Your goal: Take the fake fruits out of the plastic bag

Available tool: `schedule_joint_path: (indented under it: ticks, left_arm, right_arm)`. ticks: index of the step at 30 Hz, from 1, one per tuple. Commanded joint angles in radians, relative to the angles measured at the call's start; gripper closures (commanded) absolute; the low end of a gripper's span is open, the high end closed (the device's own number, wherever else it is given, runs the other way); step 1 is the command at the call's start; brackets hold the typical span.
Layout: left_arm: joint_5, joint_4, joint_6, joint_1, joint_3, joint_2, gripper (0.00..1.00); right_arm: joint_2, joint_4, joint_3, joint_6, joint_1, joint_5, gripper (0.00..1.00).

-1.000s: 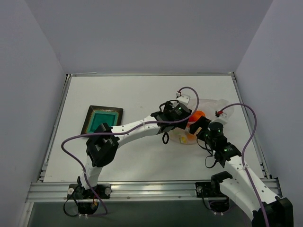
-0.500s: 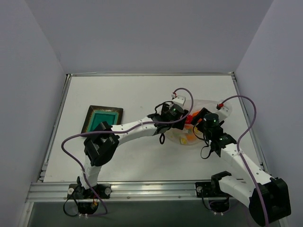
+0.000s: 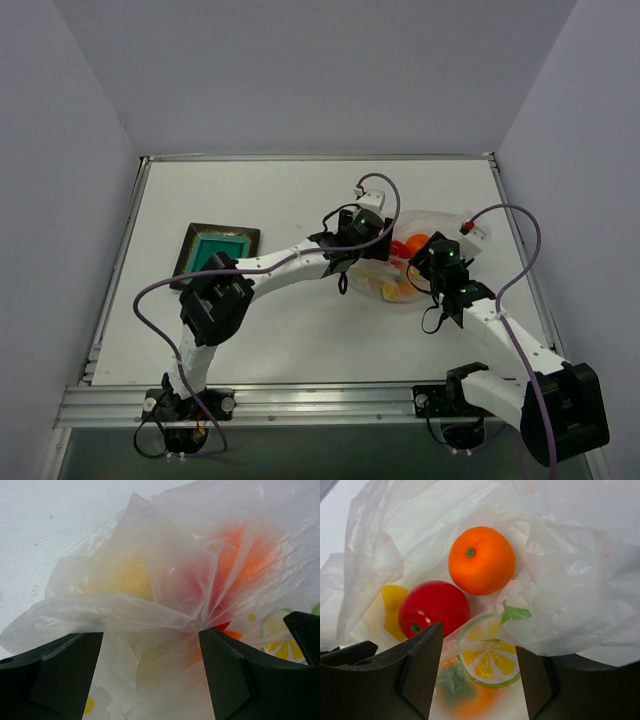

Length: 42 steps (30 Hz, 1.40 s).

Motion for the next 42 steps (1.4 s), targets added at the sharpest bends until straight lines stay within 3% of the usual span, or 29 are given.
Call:
schedule_joint_path:
  ticks: [1,3,8,9,10,12,13,16,22,27,34,38,42]
  left_arm:
    - [0.020,0.022,-0.037,0.017,0.081,0.033,0.25]
    - [0.052,0.013,-0.046,0.028,0.100,0.056,0.25]
    - [0.072,-0.004,-0.053,0.048,0.153,0.117,0.29]
    - [0.074,-0.002,-0.053,0.051,0.153,0.120,0.36]
    - [0.071,0.005,-0.050,0.053,0.155,0.120,0.43]
    - [0.065,0.010,-0.046,0.063,0.152,0.114,0.59]
    - [0.060,0.019,-0.045,0.070,0.149,0.110,0.73]
    - [0.054,0.030,-0.037,0.091,0.132,0.093,0.97]
    - [0.103,0.134,-0.066,0.146,0.072,0.044,0.98]
    - [0.166,0.170,-0.102,0.172,0.063,0.047,0.98]
    - [0.207,0.231,-0.180,0.206,0.049,0.042,0.98]
    - [0.265,0.222,-0.235,0.254,0.090,0.061,0.98]
    - [0.267,0.131,-0.198,0.255,0.202,0.137,0.98]
  right_arm:
    - [0.007,0.038,-0.026,-0.016,-0.009,0.018,0.46]
    - [0.007,0.047,-0.031,-0.030,-0.011,-0.003,0.51]
    - [0.020,0.044,-0.032,-0.056,-0.017,-0.040,0.74]
    - [0.018,0.042,-0.035,-0.061,-0.017,-0.052,0.77]
    - [0.016,0.039,-0.040,-0.065,-0.017,-0.056,0.88]
    - [0.000,0.027,-0.052,-0.070,-0.017,-0.062,0.98]
    - [-0.017,0.021,-0.057,-0.071,-0.017,-0.065,1.00]
    - [-0.060,-0.016,-0.075,-0.077,-0.017,-0.089,1.00]
    - [-0.296,-0.152,-0.107,-0.062,-0.006,-0.155,1.00]
    - [-0.370,-0.200,-0.170,0.051,0.000,-0.253,1.00]
    - [-0.533,-0.301,-0.224,0.126,0.012,-0.188,1.00]
    - [-0.499,-0.327,-0.228,0.157,0.026,-0.200,1.00]
    - [-0.419,-0.304,-0.224,0.165,0.072,-0.186,1.00]
